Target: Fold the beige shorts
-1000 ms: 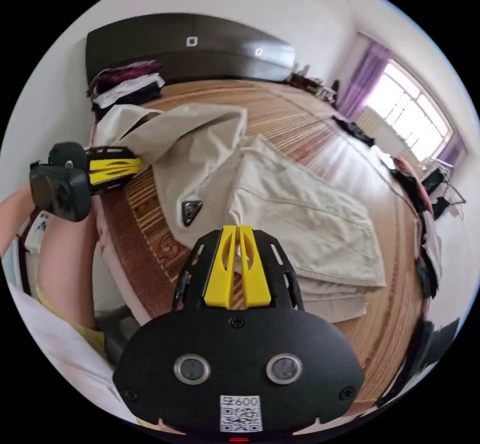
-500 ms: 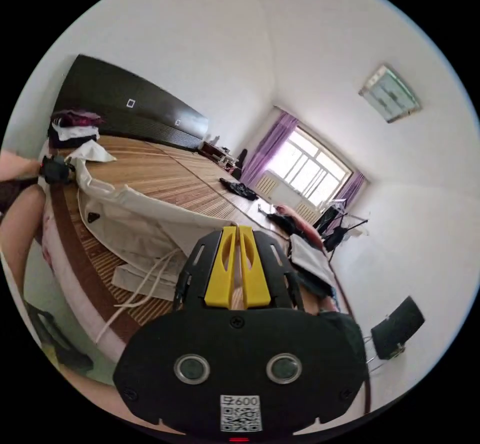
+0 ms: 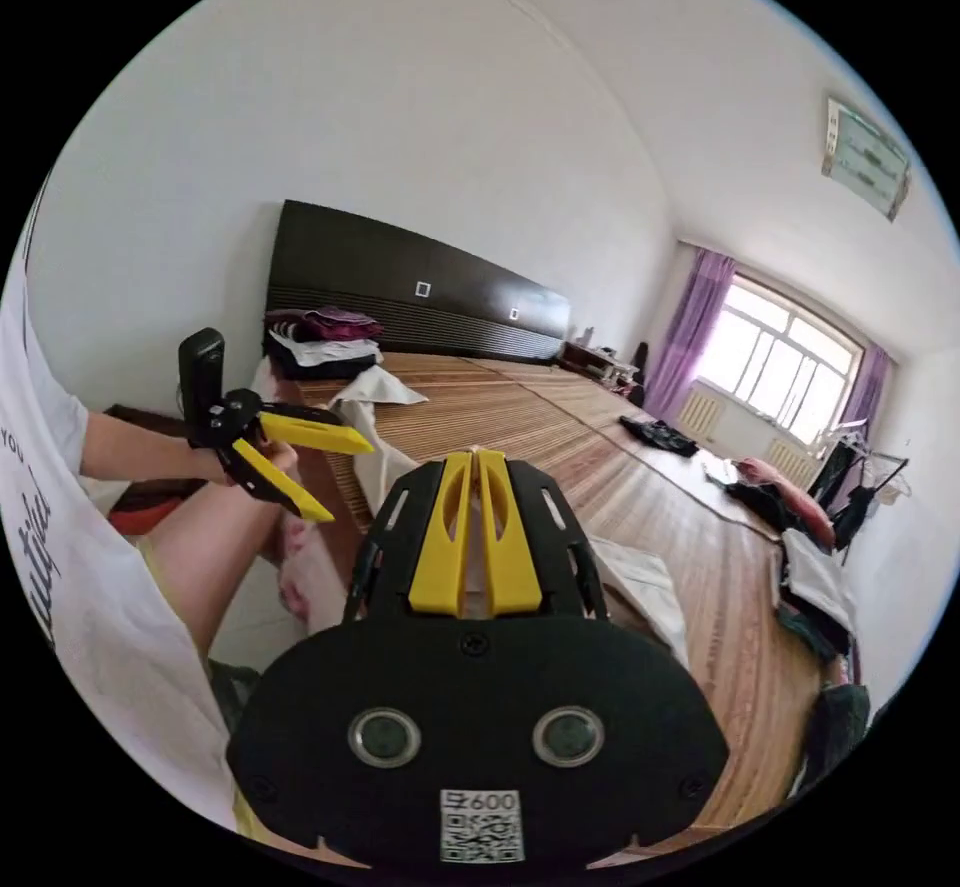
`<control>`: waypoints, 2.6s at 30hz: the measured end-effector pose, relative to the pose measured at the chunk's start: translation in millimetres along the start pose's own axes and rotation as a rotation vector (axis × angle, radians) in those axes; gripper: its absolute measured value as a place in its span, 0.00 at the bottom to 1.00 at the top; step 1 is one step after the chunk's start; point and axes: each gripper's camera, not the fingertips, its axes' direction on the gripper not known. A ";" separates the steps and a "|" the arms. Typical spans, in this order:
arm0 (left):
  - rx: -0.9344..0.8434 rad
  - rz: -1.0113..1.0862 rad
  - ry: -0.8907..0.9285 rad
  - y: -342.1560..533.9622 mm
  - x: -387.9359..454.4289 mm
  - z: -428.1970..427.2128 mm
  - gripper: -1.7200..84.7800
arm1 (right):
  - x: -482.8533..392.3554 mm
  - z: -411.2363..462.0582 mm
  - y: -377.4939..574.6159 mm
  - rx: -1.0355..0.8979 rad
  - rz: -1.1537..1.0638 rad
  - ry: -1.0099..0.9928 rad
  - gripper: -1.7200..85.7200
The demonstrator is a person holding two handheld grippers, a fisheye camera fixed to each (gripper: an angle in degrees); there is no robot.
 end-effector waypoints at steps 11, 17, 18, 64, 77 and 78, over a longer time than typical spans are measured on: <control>-0.041 -0.029 -0.292 1.1 -3.8 -0.7 0.06 | -104.5 38.0 41.6 0.094 -0.020 0.085 0.05; 0.042 -0.355 -0.264 29.9 -58.4 -39.2 0.05 | -54.7 93.2 89.1 -0.210 0.118 0.498 0.10; 0.036 -0.359 -0.286 33.1 -60.8 -42.8 0.05 | -40.8 111.0 89.6 -0.299 0.155 0.446 0.12; -0.618 -0.403 -0.202 28.8 -38.8 200.2 0.22 | -12.2 194.6 -176.9 -0.532 -0.025 -0.106 0.20; -0.588 -0.551 -0.340 84.9 -25.4 197.0 0.05 | 169.7 64.6 -233.9 -0.212 0.494 -0.105 0.02; -0.569 -0.619 -0.361 89.7 -42.6 199.4 0.04 | 203.2 26.0 -230.2 -0.119 0.583 -0.101 0.01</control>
